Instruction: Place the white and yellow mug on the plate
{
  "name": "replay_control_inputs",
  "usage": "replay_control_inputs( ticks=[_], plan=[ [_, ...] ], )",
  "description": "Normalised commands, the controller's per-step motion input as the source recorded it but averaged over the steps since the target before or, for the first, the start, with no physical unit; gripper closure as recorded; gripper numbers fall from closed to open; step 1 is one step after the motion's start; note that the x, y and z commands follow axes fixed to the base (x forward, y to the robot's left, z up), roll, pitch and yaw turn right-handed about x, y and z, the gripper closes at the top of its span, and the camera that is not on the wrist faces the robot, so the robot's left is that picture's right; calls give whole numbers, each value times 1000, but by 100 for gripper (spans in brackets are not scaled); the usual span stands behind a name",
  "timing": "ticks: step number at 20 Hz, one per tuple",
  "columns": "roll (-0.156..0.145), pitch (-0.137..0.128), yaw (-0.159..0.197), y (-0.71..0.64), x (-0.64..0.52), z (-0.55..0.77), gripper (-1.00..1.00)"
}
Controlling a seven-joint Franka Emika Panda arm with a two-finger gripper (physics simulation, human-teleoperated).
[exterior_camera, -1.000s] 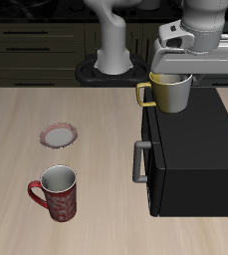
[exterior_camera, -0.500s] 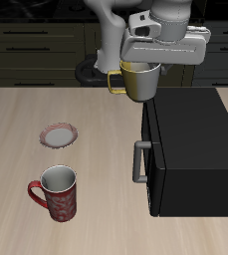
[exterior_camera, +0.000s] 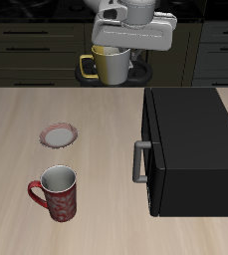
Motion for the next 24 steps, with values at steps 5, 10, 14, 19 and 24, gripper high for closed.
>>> replay_control_inputs(
  ticks=[5, 10, 14, 19, 24],
  plan=[
    [5, -12, -48, -641, -348, -64, 100],
    [41, -63, -41, -299, -287, -140, 100],
    [21, -37, 13, -187, -199, -219, 100],
    [-24, -61, 24, -242, -219, -175, 100],
    [-22, -52, -11, -129, -151, -121, 100]
  ],
)
